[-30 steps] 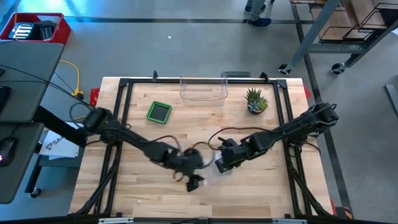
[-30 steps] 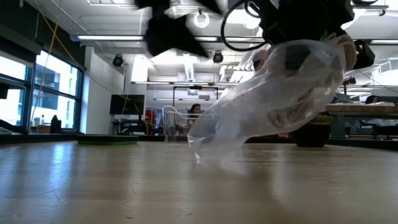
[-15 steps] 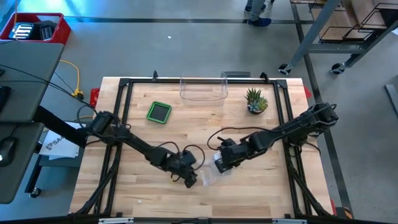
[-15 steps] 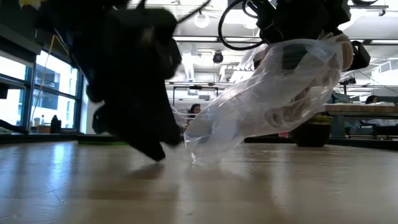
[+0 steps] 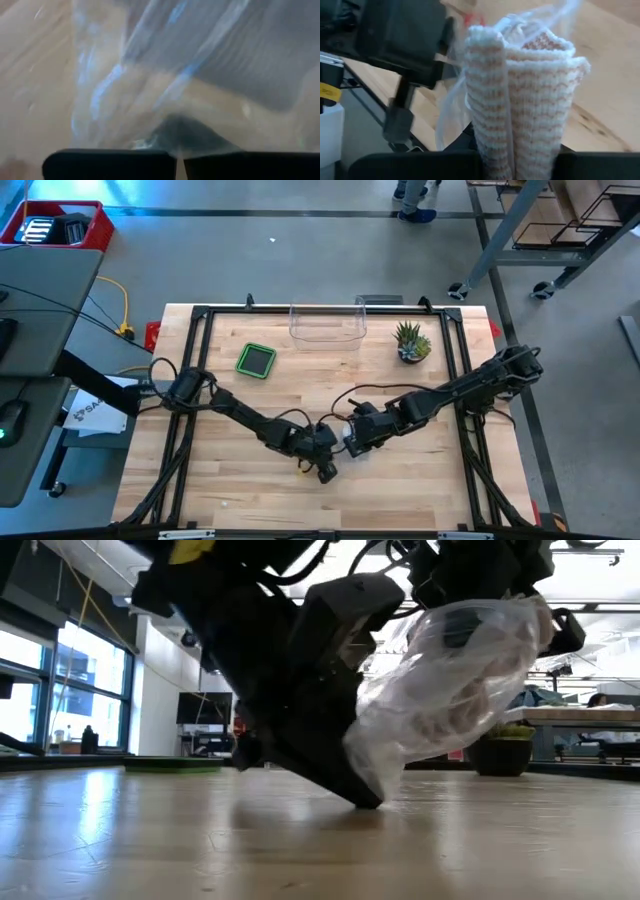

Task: Roll bandage
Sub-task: Put the rolled bandage into the transparent zip bag

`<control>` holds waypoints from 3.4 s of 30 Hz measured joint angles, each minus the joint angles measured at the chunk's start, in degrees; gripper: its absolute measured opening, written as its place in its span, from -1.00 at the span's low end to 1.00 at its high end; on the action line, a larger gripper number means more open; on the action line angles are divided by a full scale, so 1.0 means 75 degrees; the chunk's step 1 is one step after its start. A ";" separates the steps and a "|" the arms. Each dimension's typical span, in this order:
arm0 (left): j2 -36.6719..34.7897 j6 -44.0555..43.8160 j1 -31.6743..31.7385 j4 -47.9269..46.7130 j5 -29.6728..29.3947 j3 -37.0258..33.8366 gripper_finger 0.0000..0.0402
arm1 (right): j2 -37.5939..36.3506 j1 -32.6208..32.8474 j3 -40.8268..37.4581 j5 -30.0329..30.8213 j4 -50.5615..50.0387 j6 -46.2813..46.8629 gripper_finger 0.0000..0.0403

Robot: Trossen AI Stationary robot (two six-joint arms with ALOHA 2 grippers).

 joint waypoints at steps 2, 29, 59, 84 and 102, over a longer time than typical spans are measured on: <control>0.0100 0.0321 0.0077 0.0005 0.0068 0.0096 -0.95 | 0.0138 0.0002 0.0005 0.0015 0.0265 0.0003 -0.82; 0.0421 0.0436 -0.0076 -0.0142 0.0290 0.0260 -0.97 | 0.1167 0.0052 0.0008 -0.0776 0.0861 -0.0716 -0.82; -0.0023 0.0005 -0.0285 0.0533 0.0707 -0.0687 -0.97 | 0.2160 0.0034 0.0014 -0.0973 0.1858 -0.2320 -0.82; -0.1613 0.3889 -0.0885 -0.0201 -0.0243 -0.0497 -0.25 | 0.2225 0.0028 0.0008 -0.1236 0.1894 -0.2603 -0.82; -0.0649 0.8603 -0.0762 0.0842 -0.1109 0.0056 -0.23 | 0.2246 -0.0045 -0.0015 -0.1569 0.2063 -0.2349 -0.82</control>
